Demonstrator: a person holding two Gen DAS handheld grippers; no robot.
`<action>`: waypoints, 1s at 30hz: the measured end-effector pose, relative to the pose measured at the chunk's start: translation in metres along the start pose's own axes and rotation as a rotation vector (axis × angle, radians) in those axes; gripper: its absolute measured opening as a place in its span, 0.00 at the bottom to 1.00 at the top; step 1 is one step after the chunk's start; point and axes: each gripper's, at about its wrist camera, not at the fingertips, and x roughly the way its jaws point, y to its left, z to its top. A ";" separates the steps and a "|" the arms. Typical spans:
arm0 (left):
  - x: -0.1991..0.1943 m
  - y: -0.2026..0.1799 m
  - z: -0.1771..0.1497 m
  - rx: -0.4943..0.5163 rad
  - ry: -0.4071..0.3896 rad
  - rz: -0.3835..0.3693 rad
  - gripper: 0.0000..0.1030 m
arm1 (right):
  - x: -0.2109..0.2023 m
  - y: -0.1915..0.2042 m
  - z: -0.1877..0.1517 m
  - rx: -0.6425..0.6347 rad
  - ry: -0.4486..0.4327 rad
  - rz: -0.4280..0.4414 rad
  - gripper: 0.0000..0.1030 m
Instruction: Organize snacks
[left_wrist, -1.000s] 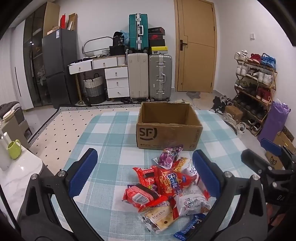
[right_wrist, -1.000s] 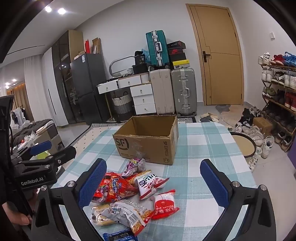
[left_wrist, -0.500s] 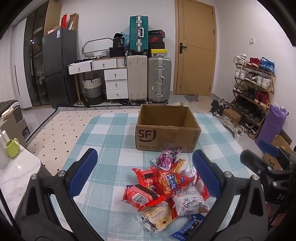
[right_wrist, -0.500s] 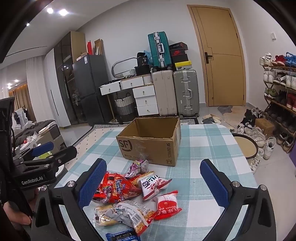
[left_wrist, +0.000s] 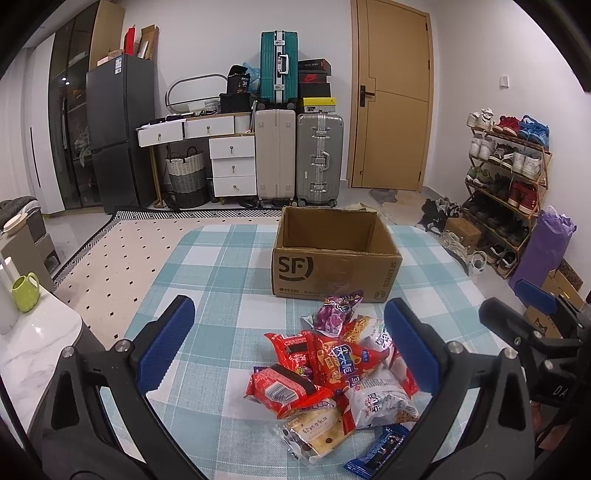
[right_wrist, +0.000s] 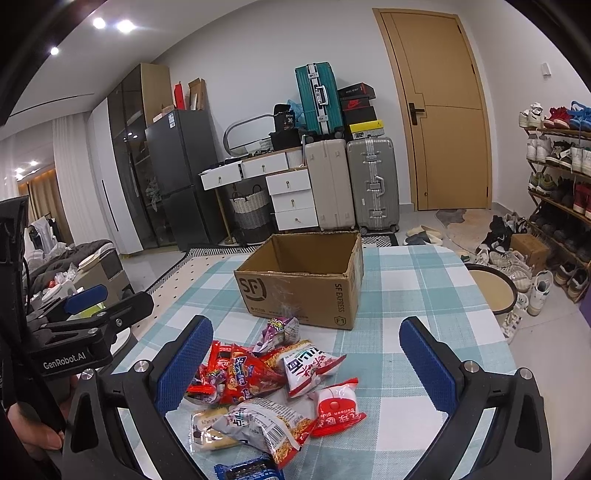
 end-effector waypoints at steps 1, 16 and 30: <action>0.000 0.000 0.000 0.001 -0.001 0.001 0.99 | 0.000 0.000 0.001 0.001 0.001 0.001 1.00; -0.004 -0.002 -0.004 -0.001 -0.005 -0.009 0.99 | -0.003 -0.002 0.000 0.004 -0.001 0.001 1.00; -0.004 -0.001 -0.006 -0.002 -0.004 -0.010 0.99 | -0.003 -0.001 -0.001 0.007 -0.003 0.007 1.00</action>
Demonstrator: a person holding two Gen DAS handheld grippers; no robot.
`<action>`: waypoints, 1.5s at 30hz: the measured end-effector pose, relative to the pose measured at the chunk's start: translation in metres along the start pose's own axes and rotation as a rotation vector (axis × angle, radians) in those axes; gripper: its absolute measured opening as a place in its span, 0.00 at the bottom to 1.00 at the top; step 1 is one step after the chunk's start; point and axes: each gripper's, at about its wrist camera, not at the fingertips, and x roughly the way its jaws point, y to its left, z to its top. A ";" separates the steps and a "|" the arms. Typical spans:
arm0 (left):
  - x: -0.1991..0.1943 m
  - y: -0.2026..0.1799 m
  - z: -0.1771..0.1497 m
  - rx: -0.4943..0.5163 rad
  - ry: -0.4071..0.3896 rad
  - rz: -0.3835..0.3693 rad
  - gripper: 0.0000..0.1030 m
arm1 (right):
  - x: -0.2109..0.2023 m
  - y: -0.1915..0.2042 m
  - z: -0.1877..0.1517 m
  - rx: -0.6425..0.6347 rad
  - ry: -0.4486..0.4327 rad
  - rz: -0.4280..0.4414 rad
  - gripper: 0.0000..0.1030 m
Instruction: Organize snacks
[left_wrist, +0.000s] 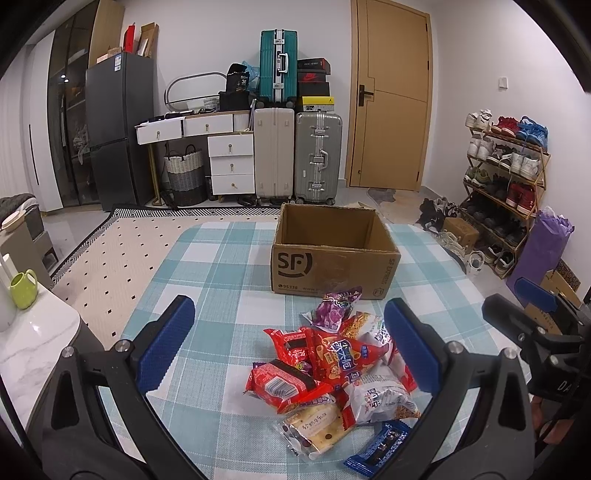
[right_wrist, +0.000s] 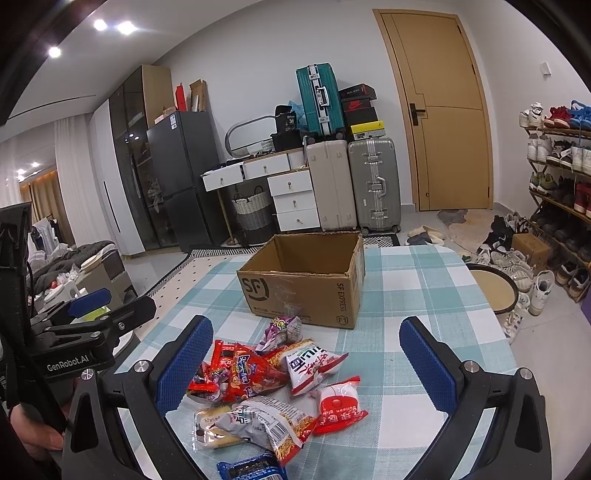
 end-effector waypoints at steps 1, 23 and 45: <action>0.000 0.000 0.000 0.000 0.000 0.000 0.99 | 0.000 0.001 0.000 -0.003 0.000 0.004 1.00; 0.029 0.016 -0.006 -0.012 0.089 -0.042 0.99 | 0.013 -0.011 -0.008 0.019 0.002 0.003 1.00; 0.122 0.057 -0.066 -0.069 0.345 -0.216 0.99 | 0.071 -0.041 -0.034 0.081 0.105 0.012 1.00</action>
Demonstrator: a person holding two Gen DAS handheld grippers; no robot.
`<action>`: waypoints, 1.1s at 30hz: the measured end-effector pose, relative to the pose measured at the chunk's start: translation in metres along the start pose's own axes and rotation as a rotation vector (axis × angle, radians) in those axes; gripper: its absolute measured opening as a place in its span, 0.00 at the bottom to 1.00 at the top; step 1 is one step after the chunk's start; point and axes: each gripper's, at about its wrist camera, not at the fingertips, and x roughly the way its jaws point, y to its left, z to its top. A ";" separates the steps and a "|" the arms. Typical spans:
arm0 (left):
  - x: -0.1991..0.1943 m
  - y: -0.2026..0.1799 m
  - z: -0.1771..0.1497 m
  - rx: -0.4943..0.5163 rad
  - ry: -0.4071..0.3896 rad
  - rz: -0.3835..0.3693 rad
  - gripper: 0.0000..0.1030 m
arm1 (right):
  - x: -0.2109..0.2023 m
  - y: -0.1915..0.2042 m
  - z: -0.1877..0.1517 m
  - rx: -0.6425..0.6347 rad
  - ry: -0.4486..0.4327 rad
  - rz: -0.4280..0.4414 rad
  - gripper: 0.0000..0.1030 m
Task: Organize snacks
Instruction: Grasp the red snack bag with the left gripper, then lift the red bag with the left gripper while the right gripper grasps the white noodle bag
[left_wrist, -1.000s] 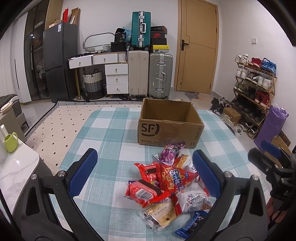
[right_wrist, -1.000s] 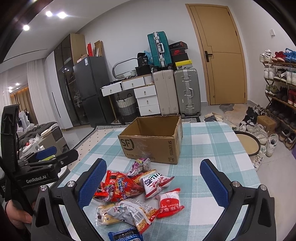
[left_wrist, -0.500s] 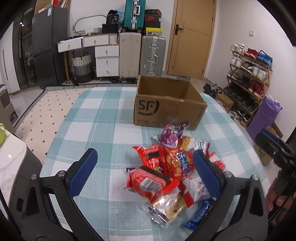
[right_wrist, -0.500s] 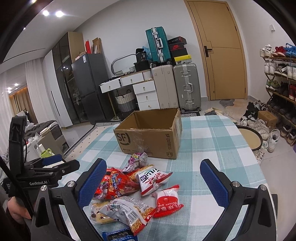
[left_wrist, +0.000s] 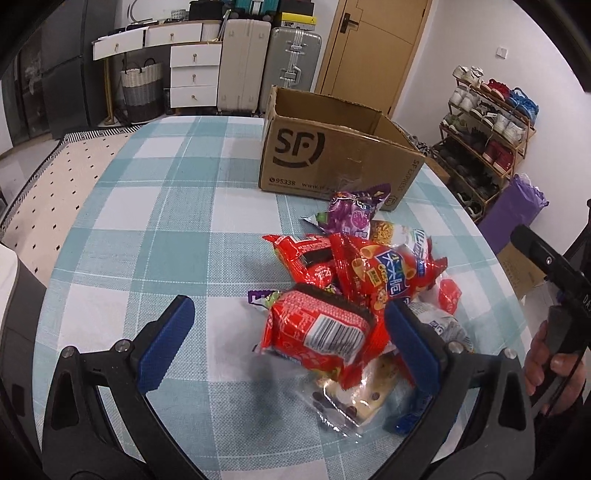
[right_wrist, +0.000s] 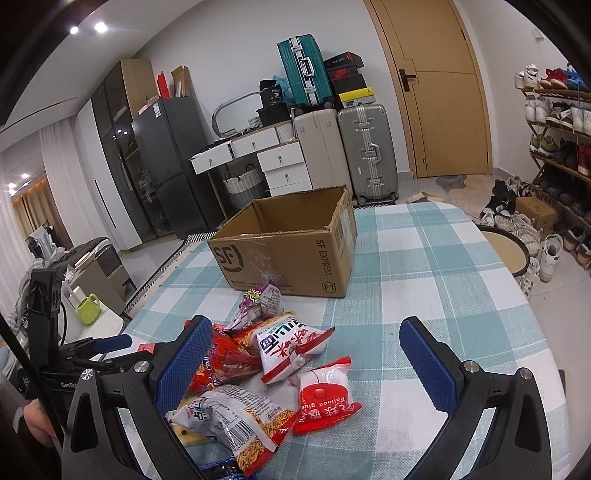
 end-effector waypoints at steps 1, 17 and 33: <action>0.003 -0.001 0.001 0.001 0.006 -0.007 0.99 | 0.003 -0.001 -0.001 0.001 0.004 0.000 1.00; 0.024 0.015 -0.002 -0.083 0.088 -0.202 0.57 | 0.009 -0.006 -0.007 0.034 0.028 0.014 1.00; 0.010 0.023 -0.006 -0.095 0.036 -0.170 0.42 | -0.003 0.003 -0.013 0.024 0.008 0.018 1.00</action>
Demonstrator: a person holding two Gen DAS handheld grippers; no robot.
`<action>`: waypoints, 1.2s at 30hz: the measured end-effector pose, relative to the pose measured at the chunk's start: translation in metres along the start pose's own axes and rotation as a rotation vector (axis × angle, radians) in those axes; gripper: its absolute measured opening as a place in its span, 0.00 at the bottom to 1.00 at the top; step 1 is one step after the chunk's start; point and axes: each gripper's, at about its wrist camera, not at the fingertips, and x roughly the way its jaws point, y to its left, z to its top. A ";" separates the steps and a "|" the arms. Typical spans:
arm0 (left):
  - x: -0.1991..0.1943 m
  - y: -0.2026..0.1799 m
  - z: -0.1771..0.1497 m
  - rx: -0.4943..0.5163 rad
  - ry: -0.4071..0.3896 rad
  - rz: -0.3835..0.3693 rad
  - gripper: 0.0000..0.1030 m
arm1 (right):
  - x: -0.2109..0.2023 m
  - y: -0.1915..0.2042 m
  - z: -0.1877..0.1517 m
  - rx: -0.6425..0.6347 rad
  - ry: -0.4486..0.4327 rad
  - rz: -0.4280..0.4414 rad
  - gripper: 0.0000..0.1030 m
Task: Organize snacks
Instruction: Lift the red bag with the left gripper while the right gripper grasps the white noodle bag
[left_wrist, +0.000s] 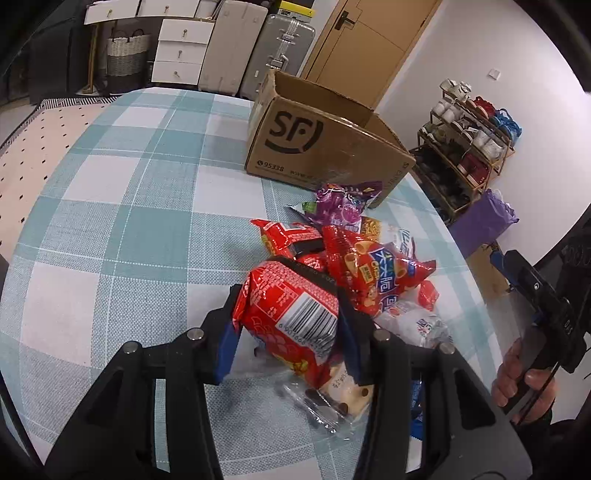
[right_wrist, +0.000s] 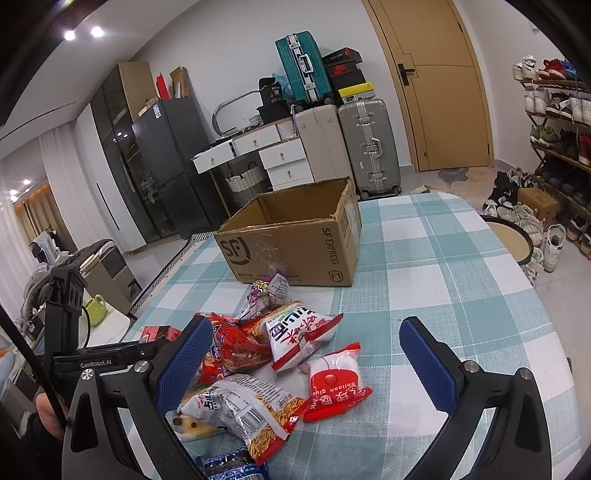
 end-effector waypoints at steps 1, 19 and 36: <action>0.000 -0.002 0.000 0.010 0.003 0.006 0.42 | -0.002 0.001 -0.001 -0.003 -0.001 0.000 1.00; -0.036 -0.014 -0.007 0.048 -0.061 0.012 0.42 | -0.016 0.015 -0.015 -0.040 0.049 0.087 1.00; -0.085 -0.004 -0.026 0.055 -0.112 0.020 0.42 | 0.013 0.048 -0.049 -0.180 0.207 0.154 1.00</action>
